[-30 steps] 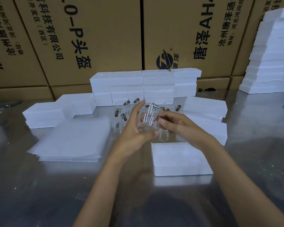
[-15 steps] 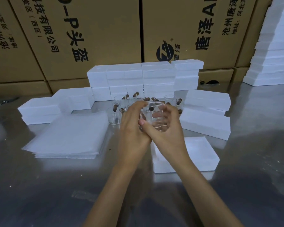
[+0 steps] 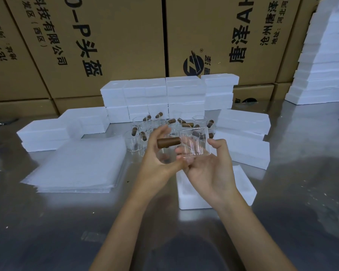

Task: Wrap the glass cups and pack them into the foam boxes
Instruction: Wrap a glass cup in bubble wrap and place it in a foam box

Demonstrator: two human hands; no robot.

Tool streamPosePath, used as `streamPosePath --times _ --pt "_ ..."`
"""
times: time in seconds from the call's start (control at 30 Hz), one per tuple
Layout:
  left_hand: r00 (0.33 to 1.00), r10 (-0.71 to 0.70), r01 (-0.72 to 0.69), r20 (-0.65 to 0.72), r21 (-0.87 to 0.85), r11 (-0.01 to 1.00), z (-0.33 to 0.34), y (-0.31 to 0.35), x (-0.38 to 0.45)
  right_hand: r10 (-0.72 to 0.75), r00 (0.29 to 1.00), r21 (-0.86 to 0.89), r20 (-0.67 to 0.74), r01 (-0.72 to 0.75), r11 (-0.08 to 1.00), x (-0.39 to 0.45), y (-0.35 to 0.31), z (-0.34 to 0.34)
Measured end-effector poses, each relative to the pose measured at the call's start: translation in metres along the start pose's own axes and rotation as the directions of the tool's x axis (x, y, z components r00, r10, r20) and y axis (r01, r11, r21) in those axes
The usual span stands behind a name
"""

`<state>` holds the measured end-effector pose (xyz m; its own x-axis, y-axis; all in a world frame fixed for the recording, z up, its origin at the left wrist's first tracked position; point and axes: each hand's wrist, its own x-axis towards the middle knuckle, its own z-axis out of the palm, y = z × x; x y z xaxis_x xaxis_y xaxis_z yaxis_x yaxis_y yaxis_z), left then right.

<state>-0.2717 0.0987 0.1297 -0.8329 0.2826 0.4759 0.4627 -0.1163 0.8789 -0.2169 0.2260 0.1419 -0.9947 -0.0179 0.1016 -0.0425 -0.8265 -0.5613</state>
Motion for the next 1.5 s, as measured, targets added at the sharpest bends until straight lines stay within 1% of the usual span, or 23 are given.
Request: streamPosePath --times 0.07,0.13,0.2,0.23,0.27,0.3,0.33,0.37,0.4,0.43,0.5,0.57,0.6,0.67,0.77,0.83,0.93,1.0,1.07,1.1,1.23,1.3,1.5 --pt "0.997 0.027 -0.028 0.076 0.009 1.000 -0.001 0.002 -0.001 0.023 0.999 0.039 0.035 -0.024 0.999 0.000 0.000 -0.002" --pt "0.993 0.051 -0.050 0.104 -0.012 0.999 -0.003 0.004 -0.001 0.020 1.000 0.013 0.015 -0.021 1.000 0.001 0.002 -0.002" --pt "0.995 0.069 -0.070 0.074 0.003 0.998 -0.005 0.006 -0.001 -0.056 0.995 -0.085 -0.084 0.049 0.995 0.004 0.006 0.000" --pt "0.996 0.082 -0.084 0.039 0.045 0.995 -0.006 0.006 0.000 -0.149 0.978 -0.199 -0.145 0.119 0.973 0.007 0.008 0.000" --pt "0.995 0.100 -0.099 0.001 0.101 0.990 -0.007 0.006 0.000 -0.265 0.946 -0.379 -0.188 0.179 0.908 0.008 0.011 0.000" --pt "0.992 0.121 -0.113 -0.035 0.165 0.980 -0.007 0.005 -0.001 -0.382 0.905 -0.569 -0.186 0.218 0.793 0.007 0.014 0.000" --pt "0.988 0.138 -0.119 -0.066 0.234 0.965 -0.007 0.005 -0.001 -0.468 0.872 -0.698 -0.145 0.245 0.673 0.006 0.018 0.000" --pt "0.983 0.155 -0.119 -0.098 0.303 0.946 -0.006 0.005 -0.002 -0.513 0.852 -0.753 -0.106 0.268 0.601 0.005 0.021 -0.001" --pt "0.975 0.180 -0.123 -0.128 0.365 0.923 -0.004 0.005 -0.004 -0.523 0.848 -0.758 -0.090 0.282 0.589 0.005 0.023 -0.003" --pt "0.966 0.216 -0.138 -0.144 0.420 0.897 -0.002 0.005 -0.005 -0.508 0.855 -0.732 -0.099 0.283 0.619 0.005 0.024 -0.004" --pt "0.956 0.270 -0.178 -0.118 0.496 0.850 0.002 0.006 -0.007 -0.418 0.890 -0.610 -0.183 0.231 0.758 0.007 0.020 0.000" --pt "0.965 0.242 -0.164 -0.100 0.487 0.858 0.002 0.006 -0.008 -0.253 0.932 -0.386 -0.261 0.140 0.912 0.009 0.016 0.003" --pt "0.972 0.210 -0.141 -0.101 0.462 0.876 0.001 0.005 -0.007 -0.177 0.950 -0.290 -0.256 0.100 0.952 0.009 0.014 0.003" --pt "0.983 0.169 -0.122 -0.075 0.420 0.899 -0.001 0.004 -0.006 -0.092 0.981 -0.192 -0.168 0.059 0.980 0.007 0.011 0.001" --pt "0.988 0.152 -0.128 -0.036 0.363 0.923 -0.003 0.004 -0.006 -0.076 0.995 -0.184 -0.069 0.062 0.981 0.005 0.012 -0.002" --pt "0.985 0.157 -0.120 -0.068 0.378 0.918 -0.003 0.004 -0.005 -0.164 0.980 -0.289 -0.110 0.126 0.949 0.009 0.010 -0.004" --pt "0.975 0.185 -0.109 -0.122 0.465 0.879 -0.006 0.003 -0.005 -0.381 0.900 -0.583 -0.211 0.197 0.788 0.014 0.001 -0.006" --pt "0.968 0.240 -0.159 -0.069 0.569 0.807 -0.008 0.001 -0.005 -0.452 0.870 -0.668 -0.196 0.219 0.711 0.012 -0.002 -0.011" --pt "0.959 0.281 -0.233 0.028 0.643 0.729 -0.008 -0.002 -0.006 -0.475 0.862 -0.676 -0.179 0.243 0.696 0.009 -0.004 -0.016" --pt "0.960 0.275 -0.246 0.059 0.649 0.720 -0.008 -0.003 -0.006 -0.477 0.859 -0.665 -0.186 0.248 0.705 0.008 -0.004 -0.018" --pt "0.990 0.117 -0.139 0.075 0.510 0.849 -0.005 -0.005 -0.008 -0.470 0.861 -0.603 -0.193 0.274 0.749 0.008 -0.009 -0.022" --pt "0.996 0.076 -0.092 0.053 0.459 0.884 -0.005 -0.006 -0.009 -0.466 0.869 -0.568 -0.168 0.301 0.766 0.008 -0.012 -0.022" --pt "0.995 0.084 -0.057 -0.048 0.421 0.905 -0.008 -0.008 -0.003 -0.384 0.921 -0.570 -0.069 0.280 0.772 0.007 -0.011 -0.021"
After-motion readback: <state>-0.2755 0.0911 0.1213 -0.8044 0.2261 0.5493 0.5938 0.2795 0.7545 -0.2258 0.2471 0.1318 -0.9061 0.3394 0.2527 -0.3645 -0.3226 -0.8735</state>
